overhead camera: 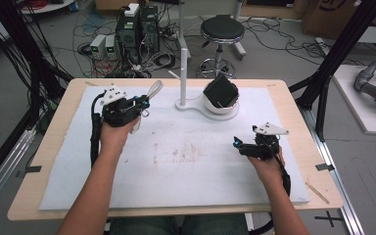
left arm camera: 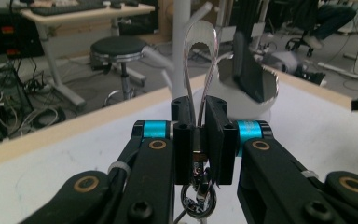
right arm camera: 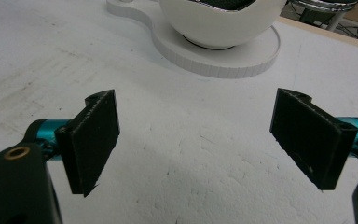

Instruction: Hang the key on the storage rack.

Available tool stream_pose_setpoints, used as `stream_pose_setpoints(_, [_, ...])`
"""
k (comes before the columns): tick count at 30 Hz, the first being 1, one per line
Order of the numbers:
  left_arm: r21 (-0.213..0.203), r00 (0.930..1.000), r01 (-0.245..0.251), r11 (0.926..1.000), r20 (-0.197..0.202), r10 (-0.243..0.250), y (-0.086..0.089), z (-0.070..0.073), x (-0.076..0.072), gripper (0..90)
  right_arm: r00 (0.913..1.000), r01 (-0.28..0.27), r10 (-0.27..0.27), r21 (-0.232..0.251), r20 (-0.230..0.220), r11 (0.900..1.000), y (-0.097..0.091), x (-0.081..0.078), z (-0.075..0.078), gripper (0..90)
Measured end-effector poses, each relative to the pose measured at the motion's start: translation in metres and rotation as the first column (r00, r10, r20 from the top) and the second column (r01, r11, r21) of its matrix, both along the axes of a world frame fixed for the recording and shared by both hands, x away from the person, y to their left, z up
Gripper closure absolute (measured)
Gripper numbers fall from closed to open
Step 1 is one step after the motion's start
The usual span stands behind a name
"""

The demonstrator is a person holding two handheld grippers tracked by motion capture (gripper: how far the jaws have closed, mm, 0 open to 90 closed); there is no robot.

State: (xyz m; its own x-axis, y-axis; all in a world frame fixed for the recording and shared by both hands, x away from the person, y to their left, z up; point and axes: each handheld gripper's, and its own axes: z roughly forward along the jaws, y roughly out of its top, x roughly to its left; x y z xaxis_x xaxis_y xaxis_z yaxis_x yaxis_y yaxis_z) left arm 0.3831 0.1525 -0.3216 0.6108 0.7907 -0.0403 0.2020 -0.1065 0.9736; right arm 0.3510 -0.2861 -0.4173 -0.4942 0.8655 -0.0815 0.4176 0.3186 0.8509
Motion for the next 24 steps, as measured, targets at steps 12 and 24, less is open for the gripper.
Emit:
stream_pose_setpoints(12, [0.032, 0.999, 0.004, 0.9995, 0.044, -0.005, -0.043, 0.027, 0.028, 81.6, 1.0, 0.004, -0.004, 0.004, 0.004, 1.0, -0.002, 0.0, 0.0, 15.7])
stream_pose_setpoints(24, [0.054, 1.0, 0.002, 0.9986, -0.003, -0.002, -0.058, 0.022, 0.059, 81.6, 1.0, 0.003, -0.003, 0.006, -0.003, 1.0, -0.002, 0.001, 0.0, 15.7])
